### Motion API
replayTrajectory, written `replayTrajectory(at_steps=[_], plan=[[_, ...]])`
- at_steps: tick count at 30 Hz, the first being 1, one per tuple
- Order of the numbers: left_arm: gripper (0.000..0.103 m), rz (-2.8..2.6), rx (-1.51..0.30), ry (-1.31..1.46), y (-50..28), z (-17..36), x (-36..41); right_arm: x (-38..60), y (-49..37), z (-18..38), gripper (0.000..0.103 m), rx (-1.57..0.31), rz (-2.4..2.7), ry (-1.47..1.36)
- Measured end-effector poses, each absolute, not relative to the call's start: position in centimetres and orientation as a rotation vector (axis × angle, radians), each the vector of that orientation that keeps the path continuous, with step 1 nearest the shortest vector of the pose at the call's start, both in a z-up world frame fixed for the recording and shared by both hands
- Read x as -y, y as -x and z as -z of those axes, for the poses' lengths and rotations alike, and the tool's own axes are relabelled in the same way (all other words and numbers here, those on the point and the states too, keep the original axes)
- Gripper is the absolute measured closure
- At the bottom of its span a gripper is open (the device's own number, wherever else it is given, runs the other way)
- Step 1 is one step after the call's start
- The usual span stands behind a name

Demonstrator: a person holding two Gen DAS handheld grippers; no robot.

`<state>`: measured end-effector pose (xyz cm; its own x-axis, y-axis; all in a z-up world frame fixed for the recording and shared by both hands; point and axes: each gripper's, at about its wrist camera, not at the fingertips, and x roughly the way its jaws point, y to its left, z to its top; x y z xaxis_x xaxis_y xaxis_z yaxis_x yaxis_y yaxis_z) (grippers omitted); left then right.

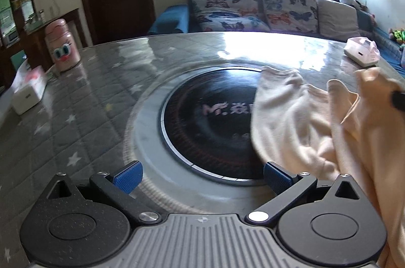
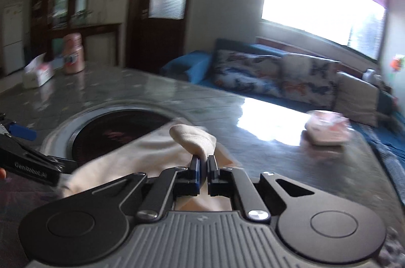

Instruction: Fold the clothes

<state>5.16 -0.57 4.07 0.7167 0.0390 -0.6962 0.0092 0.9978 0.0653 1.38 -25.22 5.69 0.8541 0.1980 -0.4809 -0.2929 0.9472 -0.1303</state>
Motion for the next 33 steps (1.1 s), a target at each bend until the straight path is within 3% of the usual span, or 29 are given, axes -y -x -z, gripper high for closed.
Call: replayTrajectory(at_steps=[12, 16, 19, 22, 24, 26, 29, 33], plan=[[0.007, 0.134, -0.758, -0.031, -8.5, -4.2, 2.4, 38.6, 3.2, -4.0, 0.096, -0.581, 0.159, 0.217], [0.007, 0.151, -0.792, -0.035, -10.1, -3.0, 3.0, 38.5, 4.1, -4.4, 0.077, -0.554, 0.161, 0.213], [0.018, 0.167, -0.81, -0.061, -10.9, -2.1, 3.5, 37.5, 4.5, -4.8, 0.059, -0.532, 0.125, 0.193], [0.034, 0.194, -0.815, -0.059, -11.0, -1.5, 3.8, 36.0, 3.7, -5.0, 0.057, -0.54, 0.05, 0.185], [0.049, 0.224, -0.801, -0.065, -10.8, -1.4, 4.0, 34.9, 3.1, -4.9, 0.054, -0.553, -0.004, 0.182], [0.071, 0.256, -0.795, -0.052, -10.5, -1.5, 4.1, 33.7, 2.5, -4.8, 0.054, -0.568, -0.054, 0.179], [0.088, 0.273, -0.777, -0.044, -10.2, -1.7, 3.8, 31.7, 1.8, -4.4, 0.054, -0.584, -0.122, 0.2], [0.09, 0.248, -0.734, -0.065, -9.3, -2.1, 3.1, 29.0, 0.7, -3.9, 0.054, -0.603, -0.201, 0.23]])
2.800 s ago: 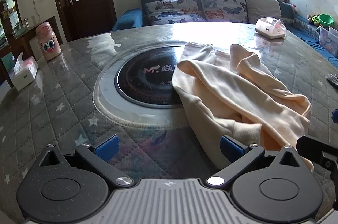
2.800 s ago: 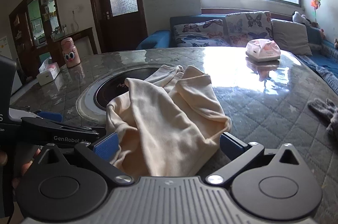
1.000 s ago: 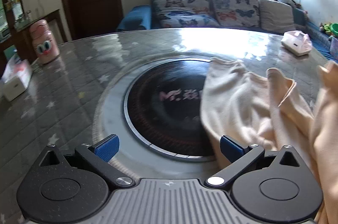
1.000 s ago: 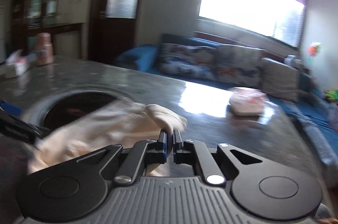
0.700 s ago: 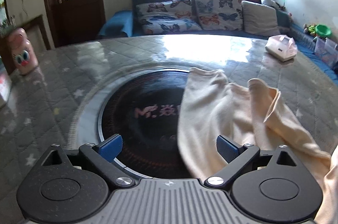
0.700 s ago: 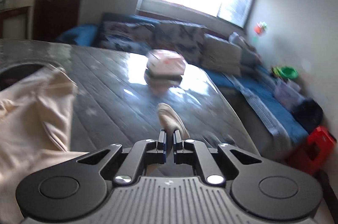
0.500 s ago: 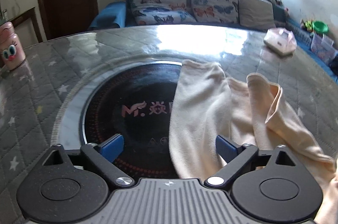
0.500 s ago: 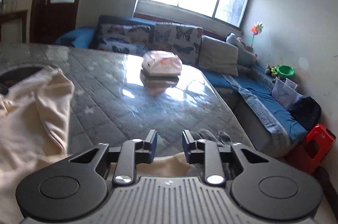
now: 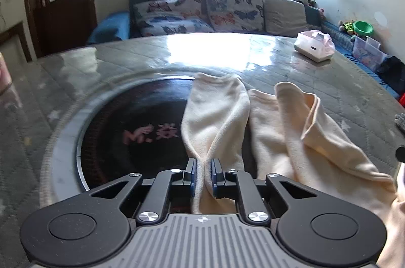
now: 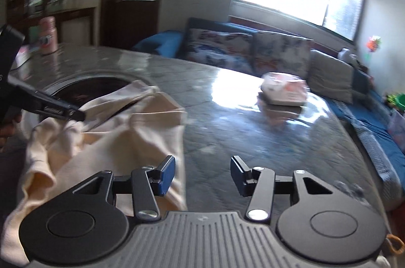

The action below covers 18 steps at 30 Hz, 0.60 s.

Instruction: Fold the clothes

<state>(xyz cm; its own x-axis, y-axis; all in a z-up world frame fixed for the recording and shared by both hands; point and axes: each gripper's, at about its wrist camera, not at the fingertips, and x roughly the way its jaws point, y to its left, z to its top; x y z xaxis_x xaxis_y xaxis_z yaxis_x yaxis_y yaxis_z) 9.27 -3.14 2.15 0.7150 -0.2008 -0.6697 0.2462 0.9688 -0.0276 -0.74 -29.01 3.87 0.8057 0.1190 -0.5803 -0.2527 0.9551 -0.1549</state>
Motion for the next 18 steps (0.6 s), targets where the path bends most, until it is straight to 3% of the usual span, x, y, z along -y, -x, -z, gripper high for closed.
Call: replayTrajectory(at_steps=[18], plan=[[0.091, -0.091, -0.718, 0.004, 1.8, -3.3, -9.6, 20.6, -2.3, -0.8, 0.057, -0.667, -0.425, 0.304]])
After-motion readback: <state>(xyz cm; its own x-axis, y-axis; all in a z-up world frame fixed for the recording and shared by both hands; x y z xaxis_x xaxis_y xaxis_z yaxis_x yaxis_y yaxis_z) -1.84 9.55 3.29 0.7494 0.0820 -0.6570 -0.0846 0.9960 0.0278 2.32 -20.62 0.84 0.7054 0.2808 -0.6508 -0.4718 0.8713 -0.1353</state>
